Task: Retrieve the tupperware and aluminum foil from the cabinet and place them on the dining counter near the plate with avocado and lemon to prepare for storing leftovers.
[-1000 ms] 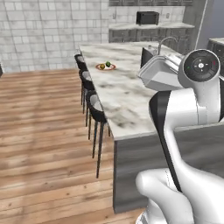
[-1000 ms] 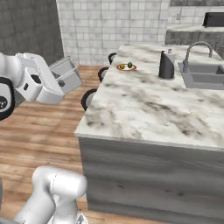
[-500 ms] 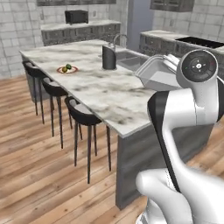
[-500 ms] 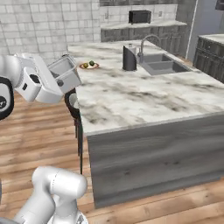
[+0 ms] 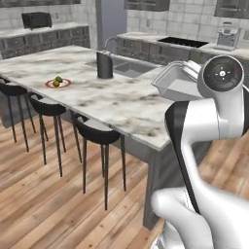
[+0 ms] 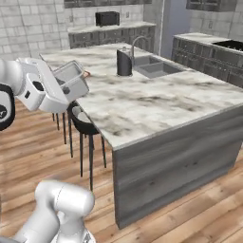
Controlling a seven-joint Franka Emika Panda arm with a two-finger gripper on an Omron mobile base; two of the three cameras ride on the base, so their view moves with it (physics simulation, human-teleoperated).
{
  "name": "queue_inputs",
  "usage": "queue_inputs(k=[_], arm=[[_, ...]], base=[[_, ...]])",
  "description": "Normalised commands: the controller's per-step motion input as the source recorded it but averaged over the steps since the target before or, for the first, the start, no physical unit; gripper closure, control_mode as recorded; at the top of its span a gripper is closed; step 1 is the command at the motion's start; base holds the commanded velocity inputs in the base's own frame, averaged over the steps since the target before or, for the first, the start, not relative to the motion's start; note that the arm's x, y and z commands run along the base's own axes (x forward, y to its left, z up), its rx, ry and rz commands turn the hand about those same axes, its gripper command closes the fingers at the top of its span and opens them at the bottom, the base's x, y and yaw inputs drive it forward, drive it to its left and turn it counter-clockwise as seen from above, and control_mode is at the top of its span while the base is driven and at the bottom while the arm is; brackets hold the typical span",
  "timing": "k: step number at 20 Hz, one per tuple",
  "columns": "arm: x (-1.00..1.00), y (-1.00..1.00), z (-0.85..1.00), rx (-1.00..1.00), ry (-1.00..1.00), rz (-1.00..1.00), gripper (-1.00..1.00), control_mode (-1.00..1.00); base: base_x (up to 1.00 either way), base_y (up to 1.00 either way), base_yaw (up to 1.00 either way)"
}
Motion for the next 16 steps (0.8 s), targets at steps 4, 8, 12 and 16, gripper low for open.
queue_inputs(k=[4,8,12,16], arm=[[0.0,0.0,0.0,0.0,0.0,0.0,1.0,1.0],[0.0,0.0,0.0,0.0,0.0,0.0,1.0,1.0],[0.0,0.0,0.0,0.0,0.0,0.0,1.0,1.0],[0.0,0.0,0.0,0.0,0.0,0.0,1.0,1.0]], base=[[0.36,1.0,-0.36],[0.47,1.0,-0.37],[0.42,1.0,-0.37],[0.24,1.0,-0.37]])
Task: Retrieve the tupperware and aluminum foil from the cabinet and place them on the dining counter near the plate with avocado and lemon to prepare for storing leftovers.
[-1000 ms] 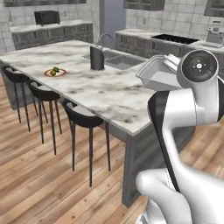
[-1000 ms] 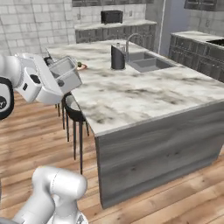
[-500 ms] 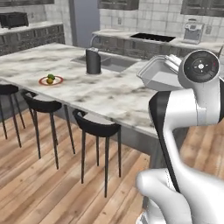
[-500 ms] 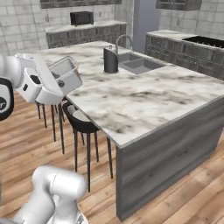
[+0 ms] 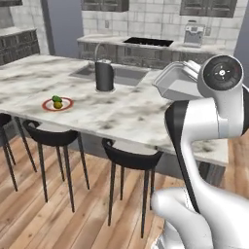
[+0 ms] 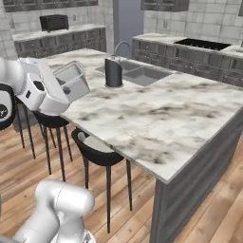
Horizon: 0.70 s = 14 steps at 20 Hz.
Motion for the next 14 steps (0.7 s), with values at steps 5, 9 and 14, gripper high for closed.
queue_inputs(k=[5,9,14], arm=[[0.0,0.0,0.0,0.0,0.0,0.0,1.0,1.0],[0.0,0.0,0.0,0.0,0.0,0.0,1.0,1.0],[0.0,0.0,0.0,0.0,0.0,0.0,1.0,1.0]], base=[[0.04,1.0,-0.32],[0.08,1.0,-0.29],[0.24,1.0,-0.3]])
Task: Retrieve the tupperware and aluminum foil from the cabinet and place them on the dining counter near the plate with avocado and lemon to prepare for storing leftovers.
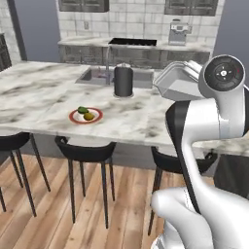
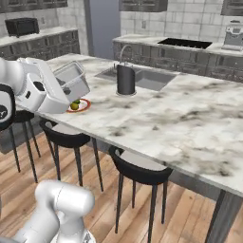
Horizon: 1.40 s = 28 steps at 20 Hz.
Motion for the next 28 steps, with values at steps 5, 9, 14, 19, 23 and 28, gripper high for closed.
queue_inputs(k=[5,9,14,19,23,28], arm=[[0.0,0.0,0.0,0.0,0.0,0.0,1.0,1.0],[0.0,0.0,0.0,0.0,0.0,0.0,1.0,1.0],[0.0,0.0,0.0,0.0,0.0,0.0,1.0,1.0],[0.0,0.0,0.0,0.0,0.0,0.0,1.0,1.0],[0.0,0.0,0.0,0.0,0.0,0.0,1.0,1.0],[0.0,0.0,0.0,0.0,0.0,0.0,1.0,1.0]], base=[[0.39,1.0,-0.32],[0.42,1.0,-0.34],[0.48,1.0,-0.33],[0.55,0.84,-0.27],[0.74,0.03,-0.09],[0.8,0.0,-0.05]])
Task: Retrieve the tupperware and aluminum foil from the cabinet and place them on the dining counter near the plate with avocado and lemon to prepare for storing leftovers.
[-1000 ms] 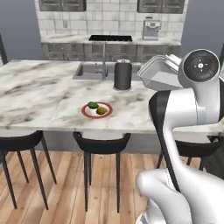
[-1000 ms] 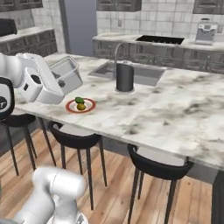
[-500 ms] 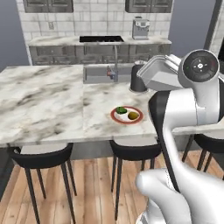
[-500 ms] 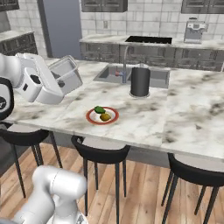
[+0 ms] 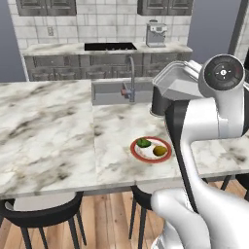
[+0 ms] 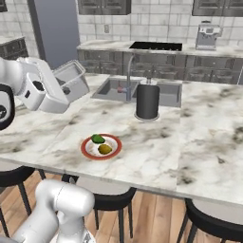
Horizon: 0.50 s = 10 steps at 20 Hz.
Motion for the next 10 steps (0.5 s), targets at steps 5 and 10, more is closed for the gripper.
queue_inputs(k=[5,10], arm=[[0.0,0.16,0.0,-0.02,0.0,-0.01,1.0,-1.0],[0.0,0.61,-0.12,-0.06,0.0,-0.05,1.0,-1.0]], base=[[0.22,0.06,-0.01],[0.0,0.0,0.0]])
